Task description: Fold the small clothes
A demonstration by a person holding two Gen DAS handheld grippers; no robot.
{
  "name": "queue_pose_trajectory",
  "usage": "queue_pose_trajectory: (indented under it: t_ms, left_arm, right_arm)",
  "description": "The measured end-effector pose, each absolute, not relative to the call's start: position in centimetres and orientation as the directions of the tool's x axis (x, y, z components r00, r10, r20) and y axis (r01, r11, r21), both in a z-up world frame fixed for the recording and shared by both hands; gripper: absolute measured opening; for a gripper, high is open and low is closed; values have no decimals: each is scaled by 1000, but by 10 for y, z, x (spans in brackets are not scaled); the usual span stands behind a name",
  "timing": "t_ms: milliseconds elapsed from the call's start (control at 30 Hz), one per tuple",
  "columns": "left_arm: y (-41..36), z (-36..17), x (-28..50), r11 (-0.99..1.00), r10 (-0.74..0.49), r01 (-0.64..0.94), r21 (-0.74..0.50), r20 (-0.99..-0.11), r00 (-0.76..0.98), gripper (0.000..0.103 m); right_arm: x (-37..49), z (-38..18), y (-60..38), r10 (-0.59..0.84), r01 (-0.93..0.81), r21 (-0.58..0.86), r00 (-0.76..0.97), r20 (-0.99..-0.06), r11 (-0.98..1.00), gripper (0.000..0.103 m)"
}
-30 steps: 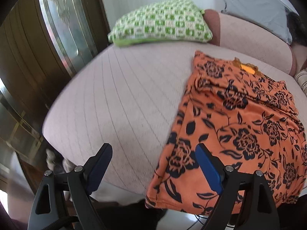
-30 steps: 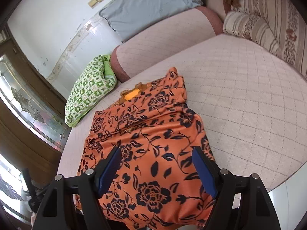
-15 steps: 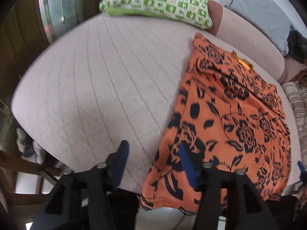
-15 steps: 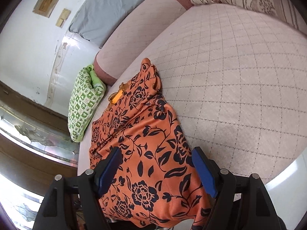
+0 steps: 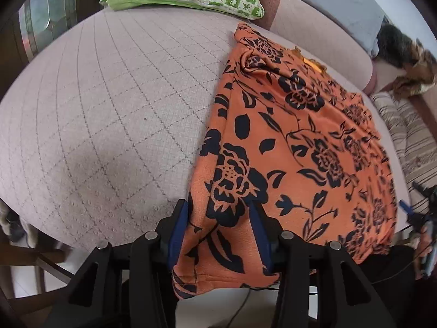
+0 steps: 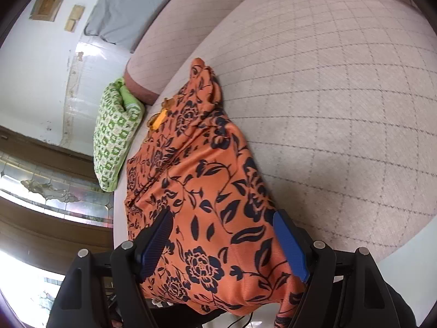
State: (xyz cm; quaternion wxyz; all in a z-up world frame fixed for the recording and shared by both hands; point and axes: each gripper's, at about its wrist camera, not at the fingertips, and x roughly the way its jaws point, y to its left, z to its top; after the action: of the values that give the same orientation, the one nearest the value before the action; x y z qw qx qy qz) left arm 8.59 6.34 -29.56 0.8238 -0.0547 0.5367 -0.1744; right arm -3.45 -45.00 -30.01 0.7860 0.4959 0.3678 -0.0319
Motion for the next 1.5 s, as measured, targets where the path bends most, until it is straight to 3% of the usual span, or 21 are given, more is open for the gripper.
queue_pose_trajectory:
  t_ms: [133, 233, 367, 433, 500, 567, 667, 700, 733, 767, 800, 900, 1000, 1067, 1100, 1167, 1233, 1300, 1500]
  left_arm:
    - [70, -297, 87, 933, -354, 204, -298, -867, 350, 44]
    - [63, -299, 86, 930, -345, 245, -273, -880, 327, 54]
    - [56, -300, 84, 925, -340, 284, -254, -887, 313, 56]
    - [56, -300, 86, 926, -339, 277, -256, -887, 312, 48]
    - [60, -301, 90, 925, -353, 258, -279, -882, 311, 23]
    - [69, -303, 92, 902, -422, 230, -366, -861, 285, 11]
    - [67, -302, 92, 889, -448, 238, -391, -849, 281, 11]
    - [64, -301, 90, 886, -451, 254, -387, -846, 283, 11]
    - [62, -300, 90, 883, -454, 270, -384, -845, 283, 11]
    - [62, -299, 90, 884, -450, 276, -378, -848, 281, 14]
    - [60, -301, 91, 892, -433, 272, -361, -857, 280, 24]
    - [60, -302, 91, 886, -442, 279, -370, -855, 270, 35]
    - [59, -302, 90, 886, -438, 291, -360, -857, 273, 35]
    - [57, -304, 90, 889, -428, 297, -348, -861, 275, 33]
    - [55, -304, 90, 895, -413, 301, -330, -867, 279, 24]
    - [54, -306, 90, 898, -401, 306, -315, -872, 279, 15]
    - [53, -305, 92, 892, -417, 308, -332, -867, 274, 10]
    - [51, -304, 93, 883, -436, 313, -351, -859, 269, 10]
    - [51, -288, 99, 818, -551, 356, -451, -792, 262, 9]
  right_arm:
    - [-37, -304, -457, 317, 430, 762, 726, -611, 484, 79]
    - [-34, -309, -462, 300, 466, 736, 702, -646, 491, 78]
    - [-22, -315, -467, 297, 482, 703, 670, -680, 524, 78]
    - [-13, -323, -466, 321, 488, 689, 637, -701, 536, 78]
    - [-6, -322, -460, 313, 468, 665, 626, -714, 582, 77]
    - [0, -322, -450, 345, 426, 660, 607, -716, 619, 68]
    - [6, -321, -428, 403, 355, 655, 567, -718, 667, 49]
    - [6, -319, -418, 429, 319, 658, 555, -713, 682, 37]
    - [7, -319, -410, 450, 296, 661, 540, -711, 690, 37]
    - [7, -319, -402, 444, 285, 643, 529, -724, 711, 37]
    - [6, -317, -397, 412, 282, 608, 524, -746, 742, 37]
    - [5, -318, -399, 410, 294, 606, 517, -751, 739, 40]
    - [2, -321, -402, 447, 311, 649, 520, -728, 694, 70]
    - [1, -318, -398, 421, 300, 619, 517, -745, 726, 73]
    - [1, -317, -393, 400, 292, 596, 518, -756, 748, 73]
    - [5, -314, -381, 349, 264, 521, 496, -795, 812, 64]
    - [7, -312, -370, 309, 236, 461, 482, -820, 856, 29]
    - [9, -312, -368, 289, 241, 442, 480, -828, 864, 16]
    - [11, -305, -395, 453, 235, 671, 579, -677, 703, 11]
